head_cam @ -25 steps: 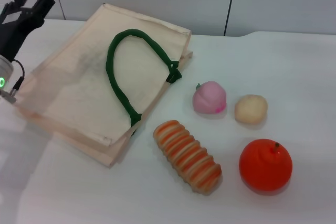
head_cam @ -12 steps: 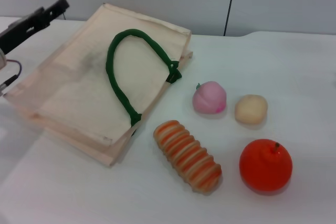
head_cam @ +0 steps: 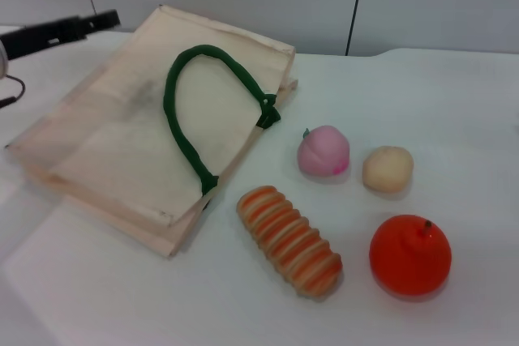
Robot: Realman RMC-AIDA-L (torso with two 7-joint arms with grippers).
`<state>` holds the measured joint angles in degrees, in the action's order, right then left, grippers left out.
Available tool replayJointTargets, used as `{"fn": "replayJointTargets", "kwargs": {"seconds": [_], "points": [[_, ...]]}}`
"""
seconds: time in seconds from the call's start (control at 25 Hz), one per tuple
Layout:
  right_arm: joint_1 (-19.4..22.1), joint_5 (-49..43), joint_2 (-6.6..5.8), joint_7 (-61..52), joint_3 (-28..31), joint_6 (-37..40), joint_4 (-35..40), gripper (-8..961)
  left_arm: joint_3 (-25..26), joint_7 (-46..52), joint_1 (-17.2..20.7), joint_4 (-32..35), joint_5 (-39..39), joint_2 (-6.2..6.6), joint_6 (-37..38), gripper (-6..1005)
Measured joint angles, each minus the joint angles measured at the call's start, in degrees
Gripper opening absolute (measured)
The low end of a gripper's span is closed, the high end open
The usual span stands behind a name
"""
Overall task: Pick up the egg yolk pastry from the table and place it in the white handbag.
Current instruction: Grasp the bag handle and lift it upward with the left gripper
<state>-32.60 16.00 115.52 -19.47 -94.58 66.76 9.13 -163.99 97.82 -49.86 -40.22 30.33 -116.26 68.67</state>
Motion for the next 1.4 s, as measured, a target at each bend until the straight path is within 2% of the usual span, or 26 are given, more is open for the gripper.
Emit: {"fn": "replayJointTargets", "kwargs": {"seconds": [0.28,0.6,1.08,1.4], "points": [[0.3,0.3,-0.08,-0.5,0.2,0.0,-0.3,878,0.1,5.6,-4.0,0.4,-11.9,0.01,-1.1,848],[-0.1,0.0,0.07,-0.3,-0.2,0.0,-0.4,877,0.0,7.6,-6.9,1.6,-20.1,0.01,-3.8,848],[-0.1,-0.1,0.1,-0.3,0.1,0.2,-0.4,878,0.0,7.8,-8.7,9.2,-26.1,0.28,-11.2,846],[-0.1,-0.1,0.14,-0.6,0.1,0.3,-0.2,877,0.0,7.9,-9.2,12.6,-26.9,0.51,-14.9,845]]}}
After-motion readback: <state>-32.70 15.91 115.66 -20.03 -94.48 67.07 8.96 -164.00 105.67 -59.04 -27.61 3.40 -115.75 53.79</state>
